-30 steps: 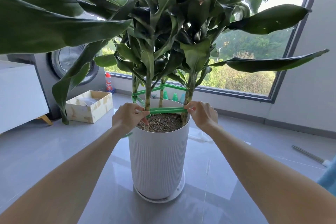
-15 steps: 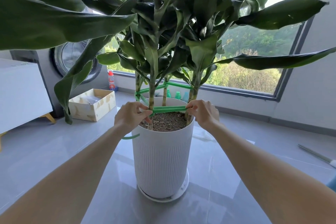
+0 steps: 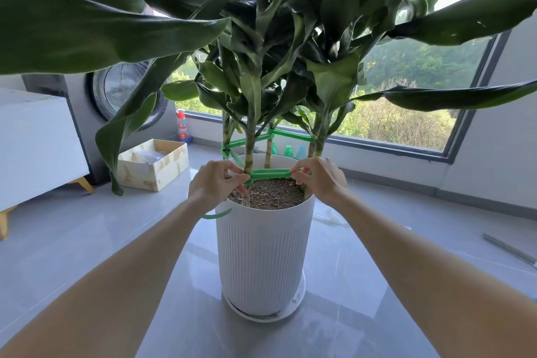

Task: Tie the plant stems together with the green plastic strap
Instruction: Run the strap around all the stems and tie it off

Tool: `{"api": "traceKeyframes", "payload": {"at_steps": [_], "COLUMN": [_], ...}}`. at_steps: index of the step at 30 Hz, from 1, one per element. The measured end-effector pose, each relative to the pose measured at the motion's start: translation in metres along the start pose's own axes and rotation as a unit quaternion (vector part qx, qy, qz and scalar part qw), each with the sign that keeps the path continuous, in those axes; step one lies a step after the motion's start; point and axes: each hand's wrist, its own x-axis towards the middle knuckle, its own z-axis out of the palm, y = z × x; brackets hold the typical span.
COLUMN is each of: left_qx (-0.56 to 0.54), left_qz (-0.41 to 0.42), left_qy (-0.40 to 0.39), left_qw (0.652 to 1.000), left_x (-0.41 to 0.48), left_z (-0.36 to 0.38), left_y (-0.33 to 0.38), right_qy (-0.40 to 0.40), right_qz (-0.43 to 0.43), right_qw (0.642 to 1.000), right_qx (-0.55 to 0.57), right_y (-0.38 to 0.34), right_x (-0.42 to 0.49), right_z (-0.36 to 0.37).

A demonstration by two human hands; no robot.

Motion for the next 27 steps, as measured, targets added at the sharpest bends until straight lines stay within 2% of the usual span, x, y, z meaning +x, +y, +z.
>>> {"api": "traceKeyframes", "payload": {"at_steps": [6,19,24,27], "left_qx": [0.005,0.007,0.108,0.161], "left_qz": [0.008,0.022,0.093,0.089], "left_qy": [-0.004,-0.010,0.044,0.071], "left_qw": [1.000,1.000,0.989,0.980], "left_x": [-0.002,0.003,0.008,0.009], "left_z": [-0.004,-0.008,-0.009,-0.007], "left_y": [-0.004,-0.014,-0.017,-0.013], "right_qy": [-0.010,-0.023,-0.018,-0.005], "right_qz": [-0.043,-0.081,-0.089,-0.079], "right_qw": [0.999,0.996,0.995,0.996], "right_qx": [0.007,0.026,0.028,0.046], "right_y": [-0.032,-0.062,-0.058,-0.055], "right_x": [0.005,0.000,0.001,0.002], "right_z": [0.012,0.017,0.019,0.023]}}
